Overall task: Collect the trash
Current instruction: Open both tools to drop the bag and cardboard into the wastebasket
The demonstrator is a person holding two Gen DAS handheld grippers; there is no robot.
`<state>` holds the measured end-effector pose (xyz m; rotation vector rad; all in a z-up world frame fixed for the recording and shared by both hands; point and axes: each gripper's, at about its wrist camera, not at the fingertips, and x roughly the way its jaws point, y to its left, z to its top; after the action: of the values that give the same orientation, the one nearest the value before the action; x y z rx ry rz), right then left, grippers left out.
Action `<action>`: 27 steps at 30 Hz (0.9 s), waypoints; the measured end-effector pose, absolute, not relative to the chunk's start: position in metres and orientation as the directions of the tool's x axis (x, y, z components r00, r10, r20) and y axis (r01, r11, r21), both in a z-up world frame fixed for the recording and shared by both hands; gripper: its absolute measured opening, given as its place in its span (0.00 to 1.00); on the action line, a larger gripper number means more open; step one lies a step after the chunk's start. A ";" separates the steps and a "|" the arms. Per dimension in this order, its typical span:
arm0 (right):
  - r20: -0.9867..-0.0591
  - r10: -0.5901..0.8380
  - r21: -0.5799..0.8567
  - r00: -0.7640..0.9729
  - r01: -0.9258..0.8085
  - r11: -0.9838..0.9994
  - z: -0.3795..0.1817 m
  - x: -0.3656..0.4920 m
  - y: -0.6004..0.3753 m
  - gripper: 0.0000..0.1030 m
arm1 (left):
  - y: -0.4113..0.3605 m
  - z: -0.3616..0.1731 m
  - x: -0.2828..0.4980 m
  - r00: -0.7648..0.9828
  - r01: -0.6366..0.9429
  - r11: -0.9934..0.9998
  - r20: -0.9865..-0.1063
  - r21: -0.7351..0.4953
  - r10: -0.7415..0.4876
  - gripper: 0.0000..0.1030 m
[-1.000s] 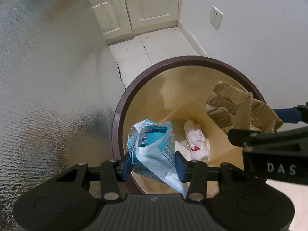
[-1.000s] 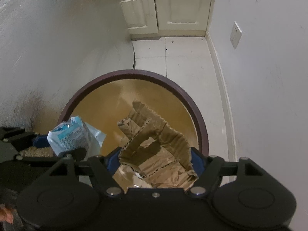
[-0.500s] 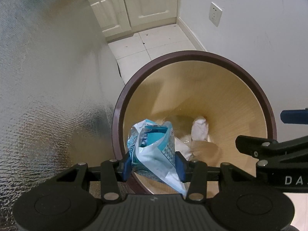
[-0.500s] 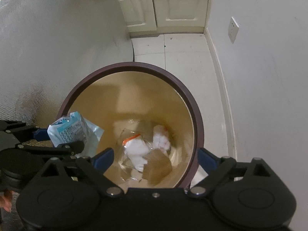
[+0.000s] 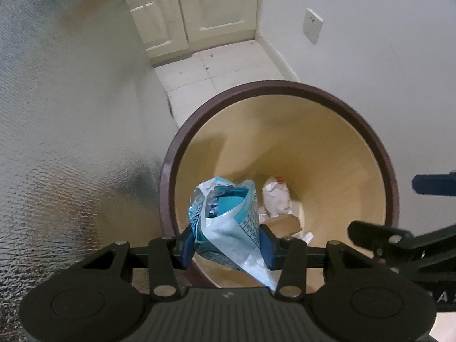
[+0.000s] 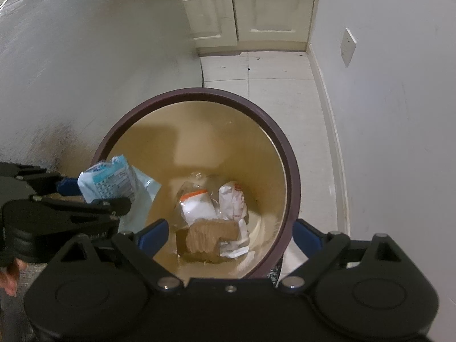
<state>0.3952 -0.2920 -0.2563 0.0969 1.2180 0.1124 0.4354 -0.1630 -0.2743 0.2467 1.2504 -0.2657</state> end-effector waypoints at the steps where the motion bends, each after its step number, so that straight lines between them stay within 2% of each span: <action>1: -0.930 0.138 0.134 0.341 -0.036 0.990 -0.256 0.395 -0.292 0.92 | -0.161 -0.274 0.435 0.294 0.326 0.945 -0.954 0.040 -0.061 0.56; 2: -0.930 0.135 0.130 0.342 -0.036 0.991 -0.256 0.394 -0.292 0.92 | -0.161 -0.274 0.434 0.297 0.323 0.945 -0.953 0.043 -0.058 0.63; 6: -0.928 0.133 0.128 0.348 -0.038 0.991 -0.253 0.389 -0.293 0.91 | -0.160 -0.268 0.428 0.303 0.322 0.946 -0.951 0.045 -0.058 0.75; 18: -0.920 0.123 0.111 0.372 -0.054 0.992 -0.242 0.378 -0.291 0.92 | -0.152 -0.256 0.412 0.307 0.282 0.958 -0.950 0.040 -0.051 0.92; 27: -0.910 0.116 0.100 0.397 -0.059 0.993 -0.232 0.368 -0.290 0.93 | -0.146 -0.246 0.404 0.313 0.259 0.966 -0.948 0.024 -0.060 1.00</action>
<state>0.3676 -0.2898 -0.2317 0.0547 1.1570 0.1108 0.4037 -0.1464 -0.2461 0.1841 1.2368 -0.2115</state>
